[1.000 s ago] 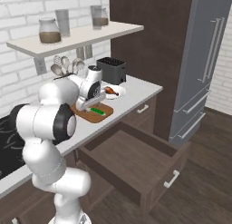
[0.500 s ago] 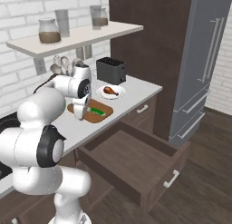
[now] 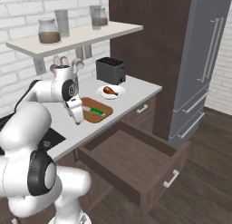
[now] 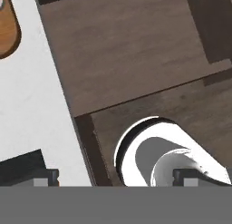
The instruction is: Pick up the knife from the drawer and place it on the cutting board. Then place the meat from the plate to the cutting board.
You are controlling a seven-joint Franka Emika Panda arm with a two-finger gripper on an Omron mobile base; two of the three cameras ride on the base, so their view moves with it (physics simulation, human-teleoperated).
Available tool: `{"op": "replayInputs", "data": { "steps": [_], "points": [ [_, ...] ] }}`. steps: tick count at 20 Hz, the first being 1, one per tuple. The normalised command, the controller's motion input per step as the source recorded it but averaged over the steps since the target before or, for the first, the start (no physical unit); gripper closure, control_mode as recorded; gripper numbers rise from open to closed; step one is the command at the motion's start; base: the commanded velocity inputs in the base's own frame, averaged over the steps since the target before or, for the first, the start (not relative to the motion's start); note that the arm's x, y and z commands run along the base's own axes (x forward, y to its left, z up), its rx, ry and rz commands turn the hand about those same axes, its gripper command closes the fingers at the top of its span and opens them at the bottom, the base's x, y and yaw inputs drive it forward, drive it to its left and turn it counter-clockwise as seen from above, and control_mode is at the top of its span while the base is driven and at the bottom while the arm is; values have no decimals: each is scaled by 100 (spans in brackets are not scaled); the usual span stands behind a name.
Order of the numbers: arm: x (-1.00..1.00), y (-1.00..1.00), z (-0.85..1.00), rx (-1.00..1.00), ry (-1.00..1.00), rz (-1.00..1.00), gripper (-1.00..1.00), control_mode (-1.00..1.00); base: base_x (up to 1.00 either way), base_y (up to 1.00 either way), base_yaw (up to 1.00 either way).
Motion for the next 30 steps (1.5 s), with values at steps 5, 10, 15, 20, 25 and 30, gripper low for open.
{"op": "replayInputs", "data": {
  "steps": [5, 10, 15, 20, 25, 30],
  "points": [
    [-50, -24, 18, 1, -1, 72, -100, -100, 0, 0, 0],
    [-57, -39, 5, 0, -7, 37, -100, -100, 0, 0, 0],
    [-19, -23, 7, 0, -5, 19, -100, -100, 0, 0, 0],
    [-3, -20, 2, 4, 0, 6, -100, -100, 0, 0, 0],
    [-13, -3, 0, 12, -3, 9, -100, -100, 0, 0, 0],
    [-3, 0, 0, 1, -2, 2, -100, 100, -48, 0, 1]
  ]
}}
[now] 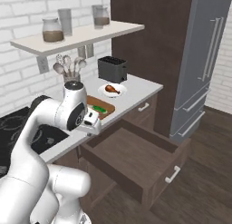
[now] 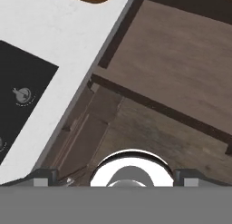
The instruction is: Pick up the knife from the drawer and place it on the cutting board. Then place the meat from the plate to the cutting board.
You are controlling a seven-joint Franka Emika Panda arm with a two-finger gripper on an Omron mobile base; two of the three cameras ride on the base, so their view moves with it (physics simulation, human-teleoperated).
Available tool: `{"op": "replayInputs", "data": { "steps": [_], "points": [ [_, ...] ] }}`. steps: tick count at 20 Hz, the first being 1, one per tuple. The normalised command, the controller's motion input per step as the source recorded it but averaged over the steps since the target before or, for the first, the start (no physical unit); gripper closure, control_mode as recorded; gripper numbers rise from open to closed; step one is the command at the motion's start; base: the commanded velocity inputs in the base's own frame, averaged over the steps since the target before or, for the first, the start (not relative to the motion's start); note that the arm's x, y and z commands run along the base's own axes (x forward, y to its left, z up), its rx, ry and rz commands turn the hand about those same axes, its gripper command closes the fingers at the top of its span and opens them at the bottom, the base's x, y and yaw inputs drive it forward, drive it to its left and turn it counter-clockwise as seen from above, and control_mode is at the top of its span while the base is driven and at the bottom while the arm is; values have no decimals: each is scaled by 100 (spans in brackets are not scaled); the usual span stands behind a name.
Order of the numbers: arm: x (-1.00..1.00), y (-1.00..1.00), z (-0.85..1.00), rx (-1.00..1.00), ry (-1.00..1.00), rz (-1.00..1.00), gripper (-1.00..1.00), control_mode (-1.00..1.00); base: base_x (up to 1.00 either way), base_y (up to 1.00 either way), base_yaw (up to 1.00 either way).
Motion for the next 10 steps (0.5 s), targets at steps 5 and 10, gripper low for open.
{"op": "replayInputs", "data": {
  "steps": [5, 10],
  "points": [
    [0, 0, 0, 0, 0, 0, -100, 100, -97, -42, 1],
    [0, 0, 0, 0, 0, 0, -100, 100, -68, -100, 11]
  ]
}}
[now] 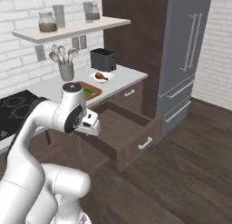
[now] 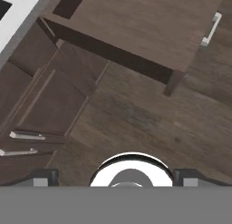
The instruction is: Pick up the knife from the drawer and place it on the cutting board. Then place the meat from the plate to the cutting board.
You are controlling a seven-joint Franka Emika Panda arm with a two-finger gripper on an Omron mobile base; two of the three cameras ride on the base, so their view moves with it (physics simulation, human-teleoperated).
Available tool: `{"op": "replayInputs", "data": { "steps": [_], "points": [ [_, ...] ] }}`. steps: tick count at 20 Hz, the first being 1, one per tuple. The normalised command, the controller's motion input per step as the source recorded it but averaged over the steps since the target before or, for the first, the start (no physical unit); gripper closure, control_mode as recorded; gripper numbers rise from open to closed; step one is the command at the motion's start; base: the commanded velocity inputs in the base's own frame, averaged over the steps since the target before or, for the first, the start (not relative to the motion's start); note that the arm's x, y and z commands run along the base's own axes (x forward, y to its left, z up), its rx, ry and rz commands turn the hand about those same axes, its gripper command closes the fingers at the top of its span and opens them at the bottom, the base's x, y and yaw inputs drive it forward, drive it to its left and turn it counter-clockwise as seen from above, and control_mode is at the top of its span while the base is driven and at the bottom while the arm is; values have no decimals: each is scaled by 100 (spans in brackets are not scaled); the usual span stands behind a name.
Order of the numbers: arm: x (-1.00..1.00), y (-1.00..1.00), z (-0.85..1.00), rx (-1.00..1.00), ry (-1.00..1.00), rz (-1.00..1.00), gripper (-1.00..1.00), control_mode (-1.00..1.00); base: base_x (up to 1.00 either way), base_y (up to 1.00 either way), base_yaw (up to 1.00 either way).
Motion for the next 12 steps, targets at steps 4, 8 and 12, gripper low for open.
{"op": "replayInputs", "data": {
  "steps": [4, 8, 12],
  "points": [
    [0, 0, 0, 0, 0, 0, -100, 100, -34, -100, 15],
    [0, 0, 0, 0, 0, 0, -100, 100, 1, -100, 20],
    [0, 0, 0, 0, 0, 0, -100, 100, 18, -100, 27]
  ]
}}
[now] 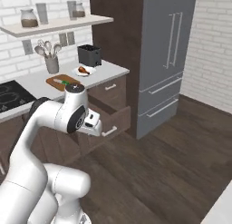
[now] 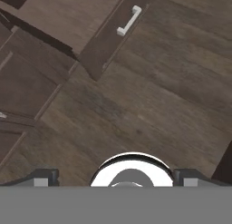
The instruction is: Pick up the knife from the drawer and place it on the cutting board. Then place the meat from the plate to the cutting board.
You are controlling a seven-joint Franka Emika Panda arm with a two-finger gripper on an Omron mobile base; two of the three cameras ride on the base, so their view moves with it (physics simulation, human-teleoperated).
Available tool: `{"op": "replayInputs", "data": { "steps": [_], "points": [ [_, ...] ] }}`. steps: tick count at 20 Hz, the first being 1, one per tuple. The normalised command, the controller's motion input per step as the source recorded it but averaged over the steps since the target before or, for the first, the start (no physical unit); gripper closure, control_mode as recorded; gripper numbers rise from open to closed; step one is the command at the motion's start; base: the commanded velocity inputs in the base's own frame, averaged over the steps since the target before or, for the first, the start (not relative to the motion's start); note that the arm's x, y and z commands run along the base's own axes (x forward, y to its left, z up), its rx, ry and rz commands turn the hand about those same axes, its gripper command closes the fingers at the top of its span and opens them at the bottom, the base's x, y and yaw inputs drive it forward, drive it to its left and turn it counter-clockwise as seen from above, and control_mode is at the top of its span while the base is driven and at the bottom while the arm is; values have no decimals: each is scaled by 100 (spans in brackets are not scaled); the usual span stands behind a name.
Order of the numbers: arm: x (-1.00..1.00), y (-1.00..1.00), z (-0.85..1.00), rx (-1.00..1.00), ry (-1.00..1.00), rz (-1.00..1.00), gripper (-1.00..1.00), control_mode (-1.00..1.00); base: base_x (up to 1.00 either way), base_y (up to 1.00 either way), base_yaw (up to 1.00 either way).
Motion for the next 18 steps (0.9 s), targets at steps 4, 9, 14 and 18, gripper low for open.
{"op": "replayInputs", "data": {
  "steps": [4, 9, 14, 18],
  "points": [
    [0, 0, 0, 0, 0, 0, -100, 100, 44, -97, 38],
    [0, 0, 0, 0, 0, 0, -100, 100, 84, -82, 40],
    [0, 0, 0, 0, 0, 0, -100, 100, 100, -4, -2],
    [0, 0, 0, 0, 0, 0, -100, 100, 89, -15, -8]
  ]
}}
